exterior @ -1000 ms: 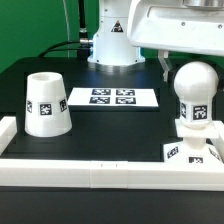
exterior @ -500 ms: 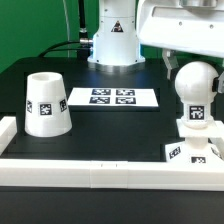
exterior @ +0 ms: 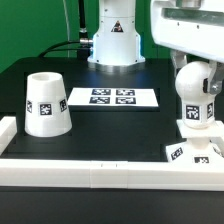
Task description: Assemble lamp
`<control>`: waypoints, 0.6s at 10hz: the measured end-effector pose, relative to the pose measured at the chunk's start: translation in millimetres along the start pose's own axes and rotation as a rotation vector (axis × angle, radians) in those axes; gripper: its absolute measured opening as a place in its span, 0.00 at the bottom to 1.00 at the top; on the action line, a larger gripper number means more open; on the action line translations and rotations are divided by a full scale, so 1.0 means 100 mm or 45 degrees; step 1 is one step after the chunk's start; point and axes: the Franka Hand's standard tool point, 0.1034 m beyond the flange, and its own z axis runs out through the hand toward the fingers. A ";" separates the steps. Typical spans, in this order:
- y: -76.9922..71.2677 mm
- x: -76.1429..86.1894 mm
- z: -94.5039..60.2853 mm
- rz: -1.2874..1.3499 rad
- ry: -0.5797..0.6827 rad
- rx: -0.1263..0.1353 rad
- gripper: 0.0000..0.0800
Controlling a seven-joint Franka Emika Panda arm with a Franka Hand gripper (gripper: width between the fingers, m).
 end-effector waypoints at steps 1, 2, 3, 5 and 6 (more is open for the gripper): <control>0.00 -0.04 0.01 0.075 -0.002 -0.001 0.72; -0.01 -0.06 0.02 0.142 -0.006 0.000 0.72; -0.02 -0.08 0.02 0.286 -0.027 0.003 0.72; -0.02 -0.09 0.02 0.384 -0.047 0.006 0.72; -0.03 -0.09 0.03 0.450 -0.056 0.006 0.72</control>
Offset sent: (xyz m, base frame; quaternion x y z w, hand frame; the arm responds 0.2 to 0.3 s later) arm 0.0055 0.0020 -0.0066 -0.0040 -0.0287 0.2027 0.9788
